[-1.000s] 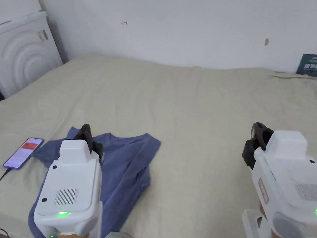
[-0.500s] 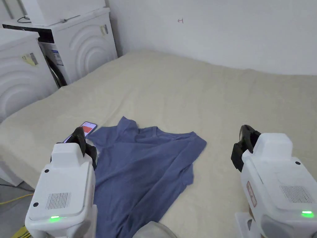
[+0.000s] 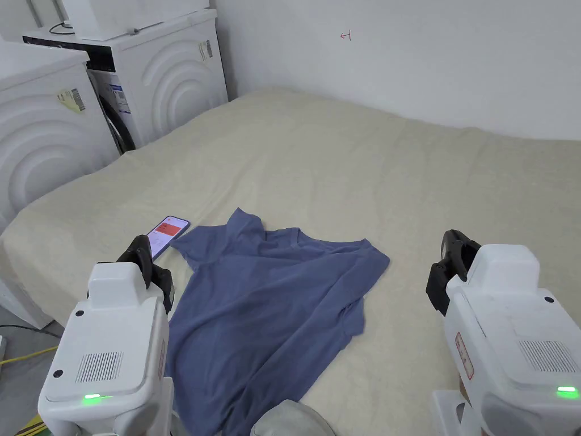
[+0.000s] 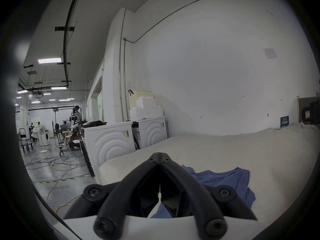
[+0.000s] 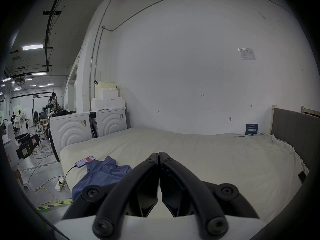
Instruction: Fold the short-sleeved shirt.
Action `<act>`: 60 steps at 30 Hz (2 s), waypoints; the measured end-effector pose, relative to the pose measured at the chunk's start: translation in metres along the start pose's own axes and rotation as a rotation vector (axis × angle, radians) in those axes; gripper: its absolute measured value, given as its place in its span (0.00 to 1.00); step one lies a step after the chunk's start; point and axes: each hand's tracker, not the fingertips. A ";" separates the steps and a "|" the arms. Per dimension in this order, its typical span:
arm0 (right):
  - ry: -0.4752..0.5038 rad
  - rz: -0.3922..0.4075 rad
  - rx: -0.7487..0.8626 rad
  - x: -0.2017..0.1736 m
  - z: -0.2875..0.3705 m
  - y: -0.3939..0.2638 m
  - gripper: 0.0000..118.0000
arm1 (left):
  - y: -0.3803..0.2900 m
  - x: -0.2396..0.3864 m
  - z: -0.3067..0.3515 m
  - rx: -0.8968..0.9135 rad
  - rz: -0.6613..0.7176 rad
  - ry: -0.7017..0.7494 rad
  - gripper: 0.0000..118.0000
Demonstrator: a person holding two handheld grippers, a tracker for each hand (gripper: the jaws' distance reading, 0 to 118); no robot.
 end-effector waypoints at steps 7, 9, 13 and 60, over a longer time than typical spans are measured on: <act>-0.021 0.008 -0.001 0.011 -0.001 0.002 0.00 | -0.003 -0.004 -0.042 -0.202 0.104 -0.115 0.00; -0.029 0.007 -0.003 0.014 -0.002 0.002 0.00 | -0.006 -0.004 -0.061 -0.263 0.142 -0.156 0.00; -0.043 0.005 -0.012 0.021 -0.008 0.001 0.00 | -0.016 0.002 -0.102 -0.387 0.131 -0.200 0.00; -0.192 -0.016 -0.095 0.087 0.009 -0.017 0.00 | -0.049 0.074 -0.224 -0.908 0.352 -0.434 0.00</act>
